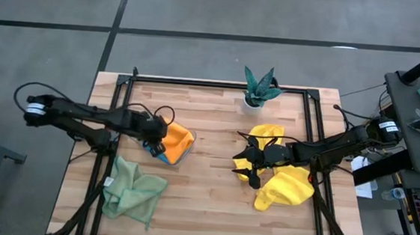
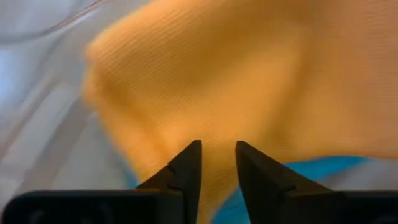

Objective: Fold microfiber towels
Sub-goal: Put the orange microfiber cloth into the transparent bin

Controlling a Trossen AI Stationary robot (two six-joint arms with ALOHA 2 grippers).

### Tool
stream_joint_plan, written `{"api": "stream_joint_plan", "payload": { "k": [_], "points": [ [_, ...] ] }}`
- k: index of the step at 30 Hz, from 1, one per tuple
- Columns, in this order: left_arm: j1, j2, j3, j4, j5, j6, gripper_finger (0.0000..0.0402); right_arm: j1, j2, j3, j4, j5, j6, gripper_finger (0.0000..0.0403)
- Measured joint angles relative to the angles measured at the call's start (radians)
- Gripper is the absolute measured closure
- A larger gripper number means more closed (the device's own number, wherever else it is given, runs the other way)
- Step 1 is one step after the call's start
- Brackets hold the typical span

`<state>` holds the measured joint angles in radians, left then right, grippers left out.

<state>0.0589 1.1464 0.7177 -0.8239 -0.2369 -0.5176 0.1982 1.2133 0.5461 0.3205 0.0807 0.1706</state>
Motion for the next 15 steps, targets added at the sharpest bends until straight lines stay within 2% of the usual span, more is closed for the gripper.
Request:
{"api": "stream_joint_plan", "payload": {
  "k": [6,11,15],
  "points": [
    [0.030,0.066,0.019,-0.173,-0.051,-0.106,0.0367,0.000,0.000,0.000,0.000,0.000,-0.006,0.0170],
    [0.032,0.070,0.066,-0.152,-0.072,-0.074,0.0388,0.000,0.000,0.000,0.000,0.000,-0.006,0.0170],
    [0.034,0.060,0.073,-0.057,-0.132,-0.026,0.0391,0.000,0.000,0.000,0.000,0.001,-0.006,0.0170]
  ]
}}
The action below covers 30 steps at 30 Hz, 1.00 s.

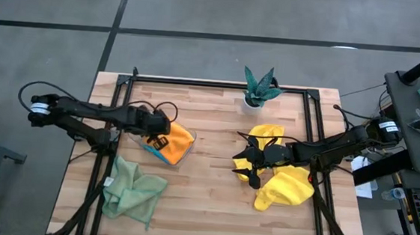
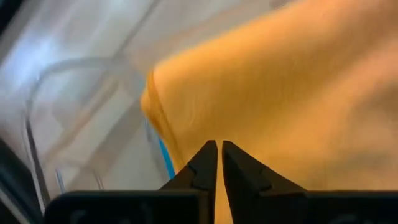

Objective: Fold microfiber towels
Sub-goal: Put the orange microfiber cloth into the transparent bin

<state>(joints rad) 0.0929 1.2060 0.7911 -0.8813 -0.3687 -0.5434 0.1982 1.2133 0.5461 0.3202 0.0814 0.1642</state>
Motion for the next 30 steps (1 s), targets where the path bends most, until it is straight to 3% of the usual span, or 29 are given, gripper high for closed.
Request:
{"api": "stream_joint_plan", "payload": {
  "k": [9,12,19,22,27,30],
  "points": [
    [0.031,0.068,-0.055,0.152,-0.167,0.028,0.0392,0.000,0.000,0.000,-0.001,0.000,-0.006,0.0170],
    [0.032,0.084,-0.043,0.160,-0.175,0.034,0.0392,0.000,0.000,0.000,0.000,0.000,-0.009,0.0170],
    [0.018,0.019,0.038,0.168,-0.073,0.053,0.0392,0.000,0.000,0.000,0.002,0.000,0.000,0.0170],
    [-0.010,-0.005,0.037,0.242,-0.007,0.052,0.0392,0.001,0.000,0.000,0.005,0.000,0.026,0.0170],
    [-0.104,0.012,-0.007,0.460,-0.002,0.074,0.0392,0.020,0.000,0.000,0.008,0.000,0.051,0.0170],
    [-0.155,0.039,-0.009,0.483,0.002,0.078,0.0392,0.020,0.000,0.000,0.018,-0.001,0.080,0.0170]
  ]
}}
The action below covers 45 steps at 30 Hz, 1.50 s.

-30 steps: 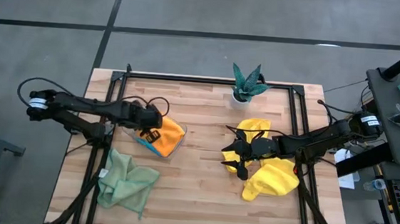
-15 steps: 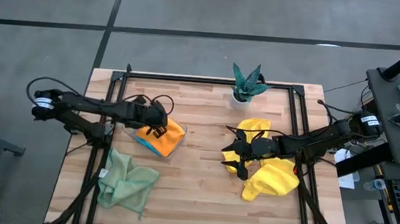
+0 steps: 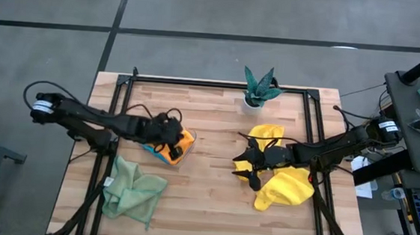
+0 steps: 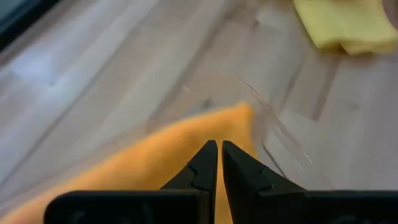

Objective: Fold microfiber towels
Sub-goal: Put the orange microfiber cloth into the transparent bin

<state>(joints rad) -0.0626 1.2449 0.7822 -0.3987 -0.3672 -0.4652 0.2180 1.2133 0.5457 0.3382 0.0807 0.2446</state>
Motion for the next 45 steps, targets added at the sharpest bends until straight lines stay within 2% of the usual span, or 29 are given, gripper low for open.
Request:
{"api": "stream_joint_plan", "payload": {
  "k": [11,20,39,45],
  "points": [
    [-0.084,0.053,0.000,0.046,0.000,-0.001,0.0392,0.000,0.000,0.000,0.016,0.042,0.060,0.0170],
    [-0.083,0.093,0.000,0.136,-0.005,0.001,0.0392,0.000,0.000,0.000,0.011,0.052,0.072,0.0170],
    [-0.083,0.111,0.003,0.164,-0.005,0.001,0.0392,0.000,0.000,0.000,0.003,0.052,0.066,0.0170],
    [-0.084,0.081,0.017,0.165,-0.003,0.001,0.0392,0.000,0.000,0.000,0.002,0.052,0.066,0.0170]
  ]
}}
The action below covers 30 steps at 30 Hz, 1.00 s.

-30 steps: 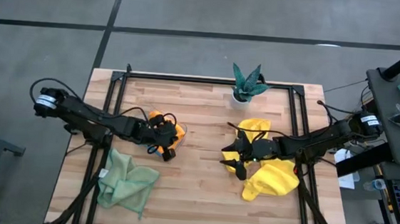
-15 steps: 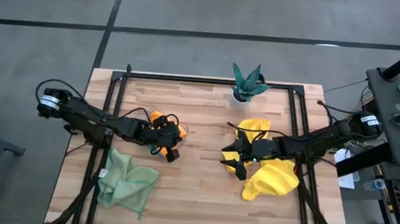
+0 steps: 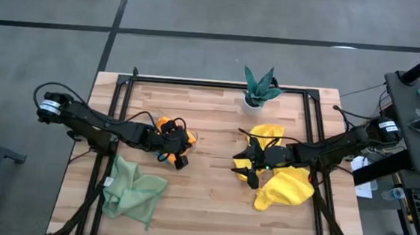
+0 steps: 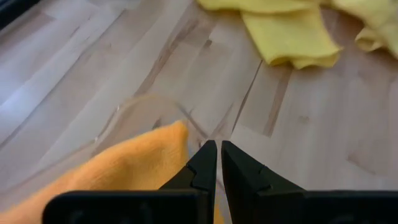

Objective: Fold microfiber towels
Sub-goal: Put the orange microfiber cloth into the transparent bin, then fold the green microfiber cloth

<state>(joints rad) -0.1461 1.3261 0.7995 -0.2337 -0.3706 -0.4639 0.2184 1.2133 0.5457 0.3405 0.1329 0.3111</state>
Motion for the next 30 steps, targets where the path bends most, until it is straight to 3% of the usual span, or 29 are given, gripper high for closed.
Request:
{"api": "stream_joint_plan", "payload": {
  "k": [7,17,23,30],
  "points": [
    [-0.017,-0.069,0.027,0.037,0.000,0.000,0.0392,0.000,0.000,0.000,0.000,0.001,-0.024,0.0170],
    [-0.263,-0.208,-0.020,0.170,-0.037,0.173,0.0392,-0.001,0.000,0.000,0.000,0.001,-0.060,0.0170],
    [-0.273,-0.194,-0.068,0.306,-0.061,0.191,0.0392,-0.001,0.000,0.000,0.003,0.023,-0.077,0.0170],
    [-0.273,-0.137,-0.089,0.335,-0.061,0.184,0.0392,-0.001,0.000,0.000,0.002,0.028,-0.079,0.0170]
  ]
}}
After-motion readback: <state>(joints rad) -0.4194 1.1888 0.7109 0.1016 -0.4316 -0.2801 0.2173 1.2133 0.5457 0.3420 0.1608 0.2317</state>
